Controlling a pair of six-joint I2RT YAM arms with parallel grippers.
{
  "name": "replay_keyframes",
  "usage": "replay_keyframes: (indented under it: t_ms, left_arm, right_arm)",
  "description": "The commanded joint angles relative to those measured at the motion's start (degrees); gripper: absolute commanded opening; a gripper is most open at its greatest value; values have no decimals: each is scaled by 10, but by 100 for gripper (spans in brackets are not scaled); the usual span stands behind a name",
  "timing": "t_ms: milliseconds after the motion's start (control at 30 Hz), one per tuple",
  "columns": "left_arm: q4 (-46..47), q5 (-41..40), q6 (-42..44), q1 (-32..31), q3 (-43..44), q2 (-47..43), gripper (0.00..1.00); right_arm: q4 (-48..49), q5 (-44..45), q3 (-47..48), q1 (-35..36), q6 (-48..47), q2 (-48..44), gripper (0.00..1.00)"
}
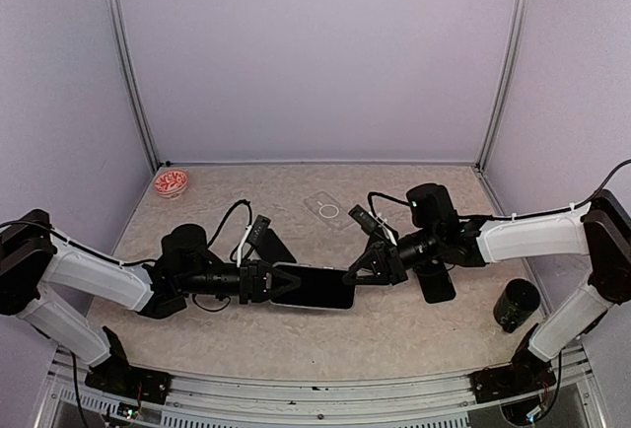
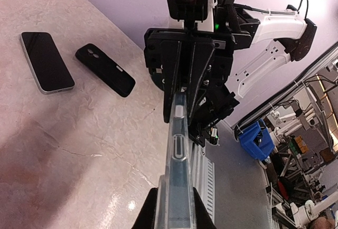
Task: Put the phone into the phone case
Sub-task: Press the phone case onto the phone.
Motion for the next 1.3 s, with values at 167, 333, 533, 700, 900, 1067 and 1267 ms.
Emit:
replay_keyframes:
  t_ms: [167, 333, 533, 700, 900, 1067, 1267]
  left_arm:
    - [13, -33, 17, -3, -2, -8, 0]
    - [42, -59, 20, -2, -22, -40, 0]
    - [67, -74, 20, -1, -43, -77, 0]
    - [89, -79, 17, -1, -56, -93, 0]
    - [98, -84, 19, -1, -64, -105, 0]
    - [98, -92, 24, -1, -70, -116, 0]
    - [100, -98, 29, -3, -72, -122, 0]
  right_arm:
    - [-4, 30, 18, 2, 11, -7, 37]
    - [17, 21, 8, 2, 27, -6, 47]
    - [42, 20, 0, 2, 51, 3, 51]
    - [80, 12, -5, 4, 86, 22, 52]
    - [122, -1, -5, 15, 115, 41, 51]
    - [140, -15, -2, 26, 126, 47, 46]
    - [144, -23, 5, 38, 132, 60, 39]
